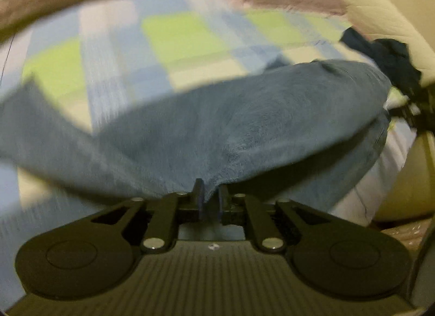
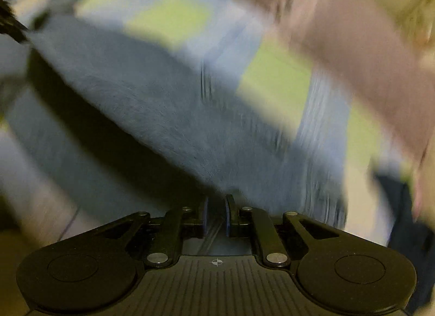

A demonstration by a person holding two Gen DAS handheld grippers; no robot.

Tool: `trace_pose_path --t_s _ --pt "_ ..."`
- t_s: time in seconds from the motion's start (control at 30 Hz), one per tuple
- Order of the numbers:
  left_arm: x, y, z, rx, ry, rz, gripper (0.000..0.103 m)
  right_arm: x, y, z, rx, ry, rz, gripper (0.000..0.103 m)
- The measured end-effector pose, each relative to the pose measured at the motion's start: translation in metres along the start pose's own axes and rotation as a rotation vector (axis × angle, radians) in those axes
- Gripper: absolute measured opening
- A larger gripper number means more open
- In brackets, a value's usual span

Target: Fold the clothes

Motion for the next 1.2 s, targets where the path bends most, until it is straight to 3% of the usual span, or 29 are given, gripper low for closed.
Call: trace_pose_path --t_s 0.03,0.1,0.13,0.23,0.27,0.33,0.43,0.63,0.73,0.87,0.9,0.97,1.03,1.1,1.2 --pt "0.000 -0.011 0.004 -0.026 -0.009 -0.027 0.014 0.004 -0.015 -0.005 0.028 -0.020 -0.047 0.010" --pt "-0.003 -0.014 -0.005 -0.109 0.018 -0.009 0.024 0.006 -0.033 -0.009 0.172 -0.032 -0.062 0.011" --pt "-0.005 -0.014 -0.011 -0.152 0.033 0.004 0.026 0.004 -0.037 -0.004 0.305 -0.025 -0.050 0.015" --pt "-0.010 -0.015 -0.028 -0.279 0.079 0.041 0.036 -0.002 -0.050 0.023 0.779 -0.028 0.049 0.049" --pt "-0.012 -0.016 -0.034 -0.322 0.094 0.053 0.042 -0.004 -0.055 0.034 0.938 -0.030 0.088 0.052" --pt "-0.013 -0.015 -0.049 -0.422 0.141 0.081 0.043 -0.001 -0.061 0.051 1.172 -0.005 0.158 0.052" --pt "-0.007 -0.011 -0.078 -0.582 0.239 0.122 0.044 0.006 -0.074 0.080 1.428 0.021 0.267 0.052" --pt "0.014 -0.018 -0.104 -0.789 0.280 0.139 0.043 0.030 -0.090 0.112 1.633 0.038 0.370 0.052" --pt "0.019 -0.023 -0.105 -0.833 0.287 0.156 0.025 0.041 -0.099 0.128 1.735 0.047 0.423 0.052" --pt "0.021 -0.029 -0.108 -0.823 0.300 0.176 0.013 0.056 -0.111 0.150 1.866 0.059 0.493 0.051" --pt "0.022 -0.029 -0.109 -0.815 0.302 0.181 0.008 0.058 -0.110 0.152 1.840 0.054 0.482 0.051" --pt "0.015 -0.027 -0.108 -0.785 0.313 0.206 0.003 0.062 -0.108 0.158 1.788 0.044 0.460 0.016" --pt "-0.008 -0.020 -0.100 -0.730 0.333 0.278 0.003 0.054 -0.105 0.162 1.727 0.036 0.462 0.012" --pt "-0.028 -0.022 -0.091 -0.655 0.360 0.320 0.003 0.028 -0.103 0.159 1.663 0.038 0.523 0.011" --pt "-0.033 -0.052 -0.084 -0.641 0.386 0.278 0.004 0.011 -0.116 0.150 1.638 0.041 0.522 0.011"
Point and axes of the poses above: each gripper's, at about its wrist camera, not at the fingertips, and x roughly the way its jaws point, z to its right, y to its top, the point moved 8 cm from there along x, roughly the way its jaws point, and after that the axes turned 10 degrees about z, right-handed, at the moved point
